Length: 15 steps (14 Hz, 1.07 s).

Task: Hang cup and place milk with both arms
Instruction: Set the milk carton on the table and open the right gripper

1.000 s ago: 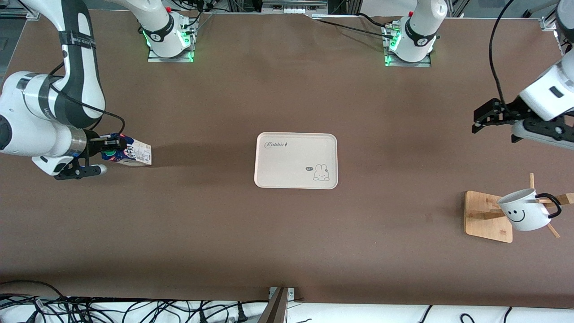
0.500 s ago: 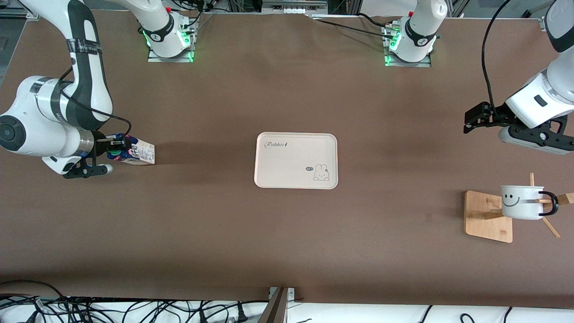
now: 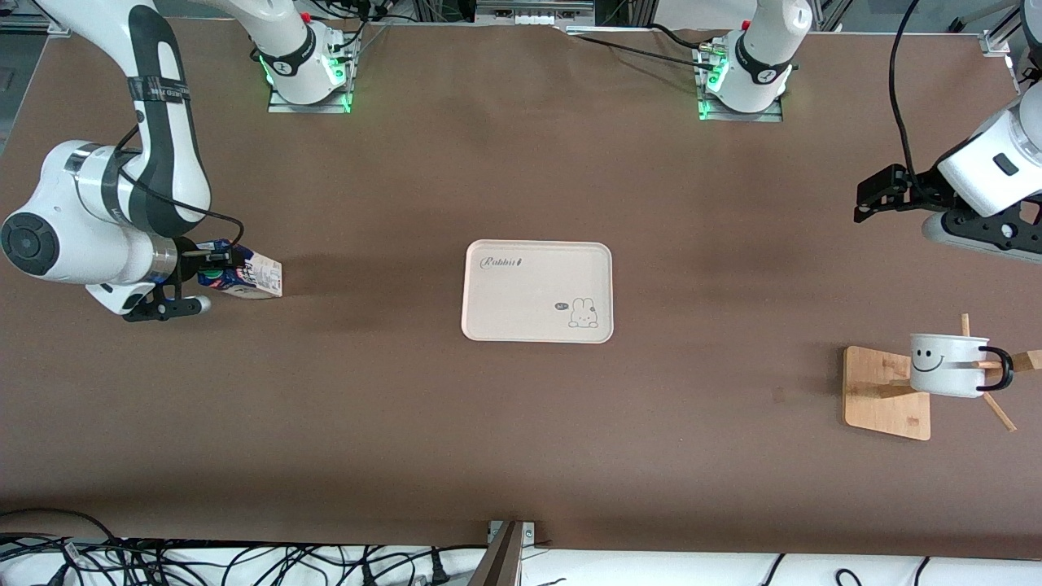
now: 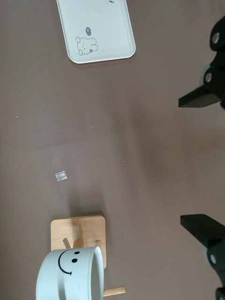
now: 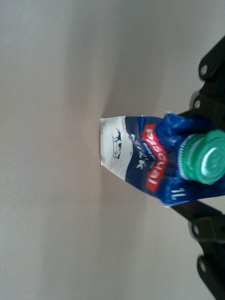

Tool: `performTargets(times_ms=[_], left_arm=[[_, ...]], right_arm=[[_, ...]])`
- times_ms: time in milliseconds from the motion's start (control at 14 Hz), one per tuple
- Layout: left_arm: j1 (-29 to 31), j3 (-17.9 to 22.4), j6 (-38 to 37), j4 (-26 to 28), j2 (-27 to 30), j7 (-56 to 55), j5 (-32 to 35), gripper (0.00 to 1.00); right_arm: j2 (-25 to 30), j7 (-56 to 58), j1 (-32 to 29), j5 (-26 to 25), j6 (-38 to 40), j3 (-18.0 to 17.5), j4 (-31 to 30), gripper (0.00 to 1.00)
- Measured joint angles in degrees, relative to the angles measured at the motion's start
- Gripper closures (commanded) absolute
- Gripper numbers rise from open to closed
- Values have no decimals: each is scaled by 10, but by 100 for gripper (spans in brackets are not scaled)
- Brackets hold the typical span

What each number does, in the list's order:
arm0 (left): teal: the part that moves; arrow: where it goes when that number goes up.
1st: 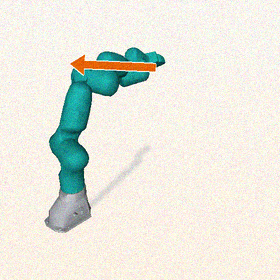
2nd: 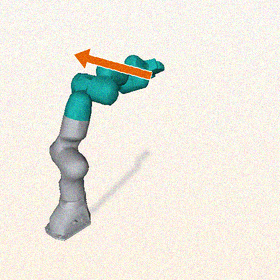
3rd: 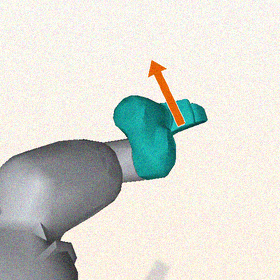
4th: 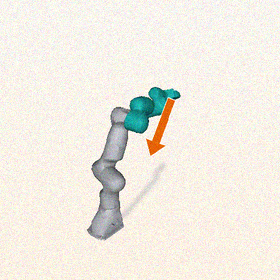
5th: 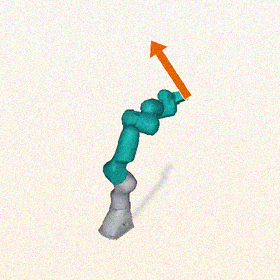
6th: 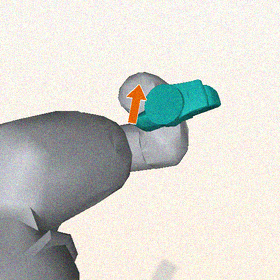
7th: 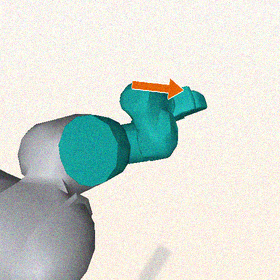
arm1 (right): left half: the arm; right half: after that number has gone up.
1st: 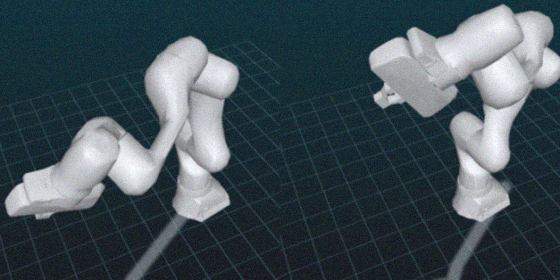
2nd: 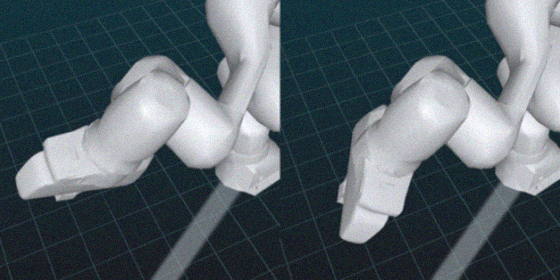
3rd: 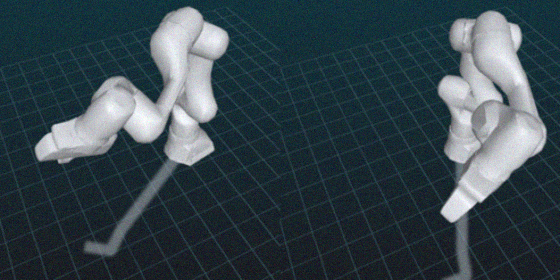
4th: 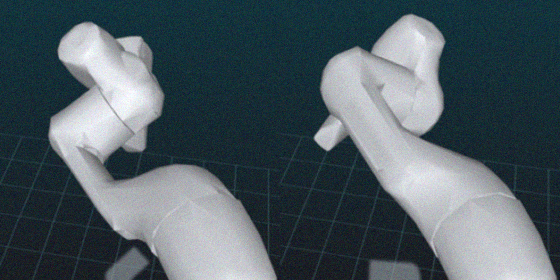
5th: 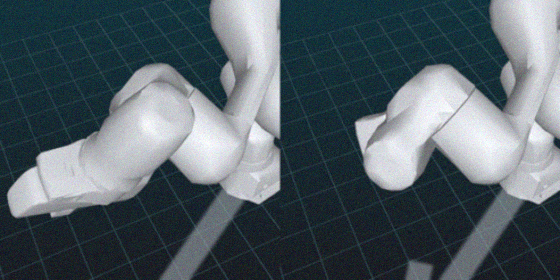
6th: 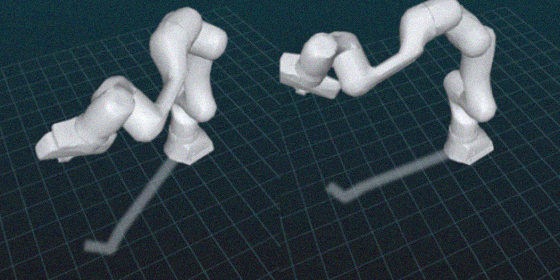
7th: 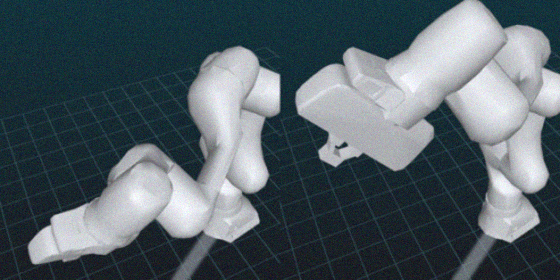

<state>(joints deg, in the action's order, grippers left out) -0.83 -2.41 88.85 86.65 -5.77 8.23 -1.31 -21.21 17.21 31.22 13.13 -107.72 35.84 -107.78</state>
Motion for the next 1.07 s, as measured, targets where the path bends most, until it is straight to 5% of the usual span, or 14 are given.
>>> performTargets(times_ms=[571, 1071], left_arm=[[-4, 0, 0, -2, -1, 0, 0, 0], [-35, 7, 0, -4, 2, -21, 2, 0]], right_arm=[[8, 3, 2, -11, 58, 0, 37, 0], [18, 9, 3, -37, 230, 1, 201, 0]])
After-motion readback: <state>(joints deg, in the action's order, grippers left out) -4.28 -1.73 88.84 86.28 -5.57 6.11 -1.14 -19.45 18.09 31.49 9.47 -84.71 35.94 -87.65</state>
